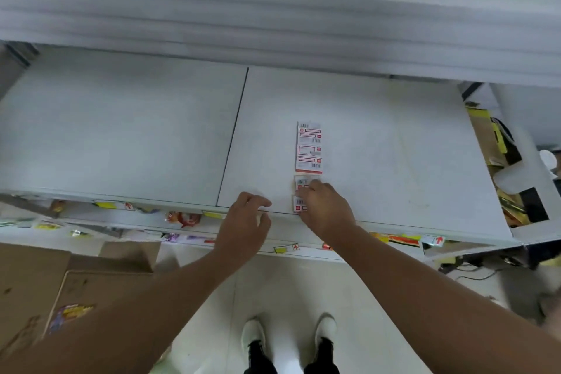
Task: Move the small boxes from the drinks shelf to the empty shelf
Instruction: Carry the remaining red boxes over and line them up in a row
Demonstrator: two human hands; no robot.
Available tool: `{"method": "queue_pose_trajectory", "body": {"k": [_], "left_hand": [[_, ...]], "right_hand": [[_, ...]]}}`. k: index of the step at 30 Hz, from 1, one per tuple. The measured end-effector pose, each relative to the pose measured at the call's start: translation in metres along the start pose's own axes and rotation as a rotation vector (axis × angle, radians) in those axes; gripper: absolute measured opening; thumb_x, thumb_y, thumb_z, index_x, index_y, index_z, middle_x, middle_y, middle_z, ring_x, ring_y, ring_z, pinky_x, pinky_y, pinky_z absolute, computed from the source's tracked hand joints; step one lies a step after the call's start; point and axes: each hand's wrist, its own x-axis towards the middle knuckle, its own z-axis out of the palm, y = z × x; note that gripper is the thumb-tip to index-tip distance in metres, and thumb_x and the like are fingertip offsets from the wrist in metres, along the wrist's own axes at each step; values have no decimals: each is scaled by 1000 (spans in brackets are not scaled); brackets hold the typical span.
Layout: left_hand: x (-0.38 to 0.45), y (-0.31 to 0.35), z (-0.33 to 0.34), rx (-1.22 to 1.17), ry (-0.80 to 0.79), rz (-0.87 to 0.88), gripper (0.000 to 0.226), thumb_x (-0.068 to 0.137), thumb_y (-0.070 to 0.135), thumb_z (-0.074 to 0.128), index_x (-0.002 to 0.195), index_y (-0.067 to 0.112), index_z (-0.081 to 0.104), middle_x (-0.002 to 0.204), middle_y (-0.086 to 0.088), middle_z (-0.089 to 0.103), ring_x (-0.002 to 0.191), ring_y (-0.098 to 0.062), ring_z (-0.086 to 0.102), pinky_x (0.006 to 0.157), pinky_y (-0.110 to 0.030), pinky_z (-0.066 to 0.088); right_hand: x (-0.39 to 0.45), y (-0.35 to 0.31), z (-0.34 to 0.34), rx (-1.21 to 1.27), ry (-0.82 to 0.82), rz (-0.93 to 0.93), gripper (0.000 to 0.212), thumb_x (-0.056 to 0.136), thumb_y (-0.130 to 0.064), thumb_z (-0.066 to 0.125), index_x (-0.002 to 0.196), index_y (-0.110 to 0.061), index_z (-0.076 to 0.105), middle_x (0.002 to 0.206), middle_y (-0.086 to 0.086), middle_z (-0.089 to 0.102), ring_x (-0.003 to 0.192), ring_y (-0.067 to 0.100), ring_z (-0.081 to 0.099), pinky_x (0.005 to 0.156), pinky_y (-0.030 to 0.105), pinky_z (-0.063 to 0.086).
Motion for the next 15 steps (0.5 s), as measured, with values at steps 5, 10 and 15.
{"method": "queue_pose_trajectory", "body": {"k": [5,10,15], "left_hand": [[-2,18,2,-93,25,-102,27,98,16,64,119,31,68,119,18,55,95,-1,64,84,-25,56],[3,53,16,-383,104,-300,31,104,7,61,130,21,68,123,6,69,107,2,64,97,-20,54],[11,86,40,-663,96,-411,35,115,17,46,148,22,54,144,5,62,125,-4,60,103,-6,41]], "right_hand": [[-19,11,3,76,129,52,42,97,-34,65,138,-25,62,136,0,55,123,25,52,85,46,61],[-39,22,11,566,295,219,35,102,-38,62,132,-22,65,127,0,65,116,21,63,97,39,55],[-44,13,17,1133,325,302,31,108,-29,55,135,-38,65,132,-17,65,126,-2,58,109,34,49]]}}
